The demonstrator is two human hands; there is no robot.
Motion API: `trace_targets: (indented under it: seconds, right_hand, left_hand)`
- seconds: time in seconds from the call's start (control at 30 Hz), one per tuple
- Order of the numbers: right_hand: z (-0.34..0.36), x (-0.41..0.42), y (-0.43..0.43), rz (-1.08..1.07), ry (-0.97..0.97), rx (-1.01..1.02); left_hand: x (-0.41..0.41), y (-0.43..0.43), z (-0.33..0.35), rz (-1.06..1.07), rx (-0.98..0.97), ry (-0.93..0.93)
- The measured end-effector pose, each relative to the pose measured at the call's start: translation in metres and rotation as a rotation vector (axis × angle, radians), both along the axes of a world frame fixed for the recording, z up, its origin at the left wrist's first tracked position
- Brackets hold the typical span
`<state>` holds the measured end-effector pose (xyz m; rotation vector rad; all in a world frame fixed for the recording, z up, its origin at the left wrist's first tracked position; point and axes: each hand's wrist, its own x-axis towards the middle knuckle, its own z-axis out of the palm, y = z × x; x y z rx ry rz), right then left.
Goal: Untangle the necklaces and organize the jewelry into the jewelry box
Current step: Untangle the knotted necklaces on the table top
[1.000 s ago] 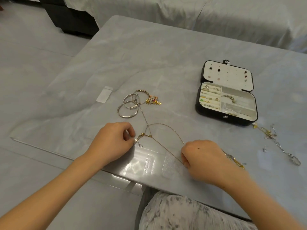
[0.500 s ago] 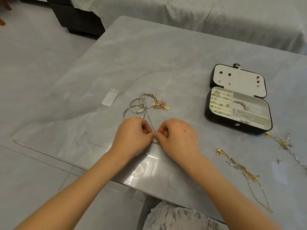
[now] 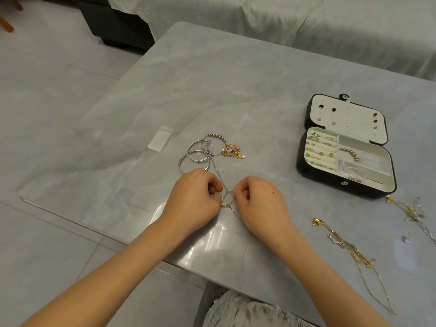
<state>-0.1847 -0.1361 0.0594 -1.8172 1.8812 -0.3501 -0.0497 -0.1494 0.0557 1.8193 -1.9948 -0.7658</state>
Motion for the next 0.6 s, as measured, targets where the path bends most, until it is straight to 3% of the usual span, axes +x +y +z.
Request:
trace_targets:
  seconds: [0.37, 0.6]
  right_hand:
    - [0.000, -0.010, -0.006, -0.043, -0.215, 0.062]
    - [0.006, -0.012, -0.007, -0.103, -0.361, 0.087]
  left_hand:
    - [-0.012, -0.004, -0.004, -0.066, -0.073, -0.073]
    - [-0.005, -0.007, -0.001, -0.116, -0.006, -0.046]
